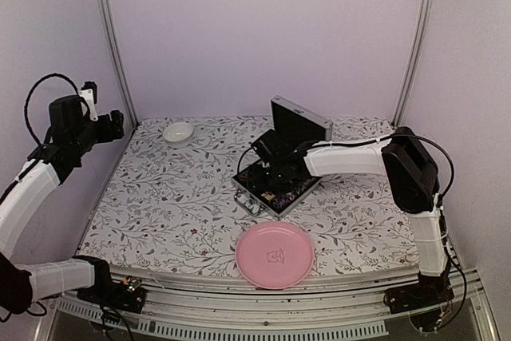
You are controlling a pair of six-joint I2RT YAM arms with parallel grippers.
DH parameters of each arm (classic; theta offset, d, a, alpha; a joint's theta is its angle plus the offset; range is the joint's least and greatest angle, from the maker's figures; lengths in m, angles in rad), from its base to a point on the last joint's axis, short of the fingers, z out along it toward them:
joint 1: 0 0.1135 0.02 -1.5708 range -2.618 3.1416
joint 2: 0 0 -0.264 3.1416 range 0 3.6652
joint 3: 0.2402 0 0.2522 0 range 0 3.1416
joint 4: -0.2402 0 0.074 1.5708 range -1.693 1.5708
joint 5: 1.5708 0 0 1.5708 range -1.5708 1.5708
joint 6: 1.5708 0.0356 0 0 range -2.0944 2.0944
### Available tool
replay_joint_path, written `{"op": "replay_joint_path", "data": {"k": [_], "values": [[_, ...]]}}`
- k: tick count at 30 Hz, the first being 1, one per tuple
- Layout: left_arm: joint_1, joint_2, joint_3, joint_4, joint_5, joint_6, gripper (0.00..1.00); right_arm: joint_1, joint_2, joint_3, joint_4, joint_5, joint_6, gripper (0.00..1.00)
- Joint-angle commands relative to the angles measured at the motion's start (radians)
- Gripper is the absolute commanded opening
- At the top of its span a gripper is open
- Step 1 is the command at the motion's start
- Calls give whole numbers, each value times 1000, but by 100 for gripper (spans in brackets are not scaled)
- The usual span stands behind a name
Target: Pack up texas hold em set
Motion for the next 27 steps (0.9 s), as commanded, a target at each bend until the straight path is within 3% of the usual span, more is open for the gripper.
{"op": "replay_joint_path", "data": {"k": [1,7,27], "values": [[8,-6,2,10,1,1,97,-3,34,12,-1,22,7,74],[8,-7,2,9,2,2,97,-3,25,7,-1,50,8,70],[8,-6,2,9,3,1,97,0,76,8,-37,117,-31,71]]}}
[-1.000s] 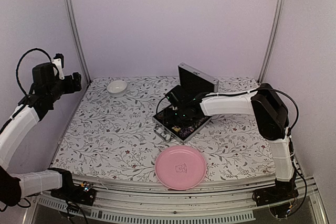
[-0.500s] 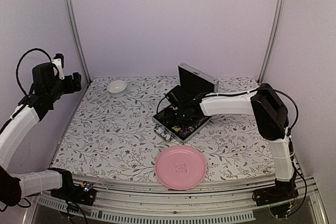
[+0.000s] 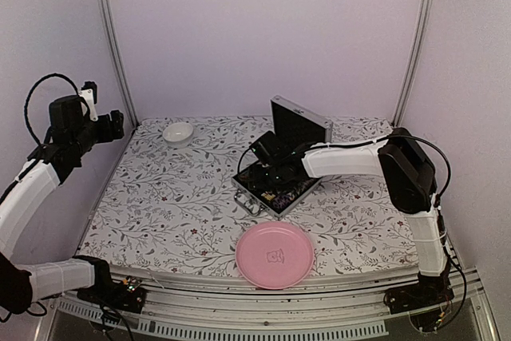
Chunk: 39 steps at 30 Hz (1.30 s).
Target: Pack up texas hold em set
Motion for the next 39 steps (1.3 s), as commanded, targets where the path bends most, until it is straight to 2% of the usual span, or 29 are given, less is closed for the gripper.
{"op": "replay_joint_path", "data": {"k": [1,12,18,22,27,34,39], "values": [[9,-5,2,9,3,2,97,-1,56,0,-59,45,0,71],[8,-4,2,10,3,1,97,6,56,0,-77,114,1,71],[8,-2,2,9,3,0,97,7,41,25,-55,53,-33,74],[8,-4,2,9,6,0,97,10,24,42,-31,32,-78,80],[8,-4,2,9,6,0,97,14,-20,45,-12,-4,-118,81],[8,-30,-2,14,-23,-4,97,18,-270,22,4,32,-325,82],[9,-57,-20,37,-30,1,97,-14,-516,-49,-5,90,-458,90]]}}
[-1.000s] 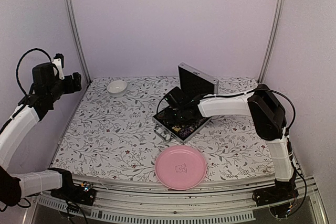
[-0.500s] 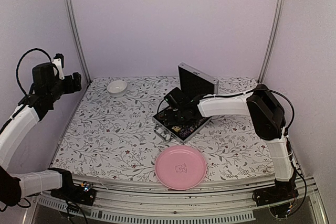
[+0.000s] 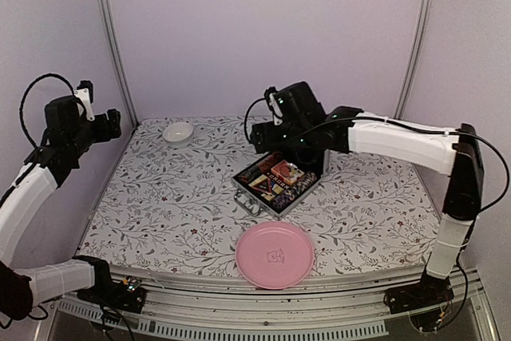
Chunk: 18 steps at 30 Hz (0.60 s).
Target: Pack up texas hold em set
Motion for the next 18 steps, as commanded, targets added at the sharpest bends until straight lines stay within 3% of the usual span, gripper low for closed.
{"op": "replay_joint_path", "data": {"k": [1,6,11,16,18], "values": [[9,-22,-13,32,-13,2,97,-53,-253,-46,13,39,-142,90],[8,13,-4,21,-1,3,97,-268,-377,-161,9,-127,-20,90],[8,25,-6,20,-5,5,97,-483,-385,-259,37,-312,112,86],[9,32,-7,22,-5,8,97,-584,-316,-293,74,-393,126,81],[8,40,-5,19,-1,10,97,-600,-279,-297,97,-429,118,73]]}}
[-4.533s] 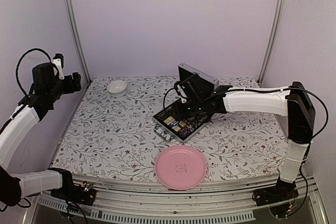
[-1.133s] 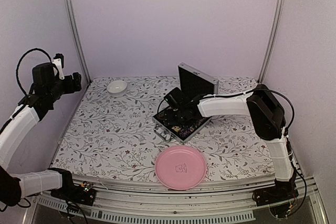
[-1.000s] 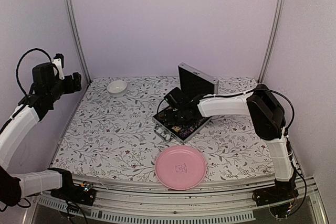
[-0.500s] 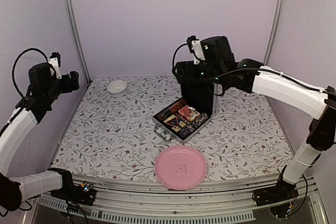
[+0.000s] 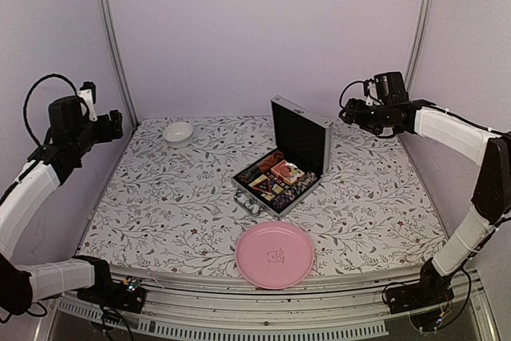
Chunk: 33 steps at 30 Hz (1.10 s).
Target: Pack up texas hold em set
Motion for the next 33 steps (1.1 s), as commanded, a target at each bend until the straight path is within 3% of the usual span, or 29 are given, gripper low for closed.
{"op": "replay_joint_path", "data": {"k": [1,13,27,33], "values": [[8,21,-1,8,8,9,97,-26,68,2,54,-135,19,69],[8,34,3,4,16,10,97,-14,202,25,60,-371,-76,47],[8,50,3,3,22,17,97,223,236,-63,17,-349,-95,46],[8,44,2,3,19,21,97,227,38,-226,12,-260,-23,59]]}}
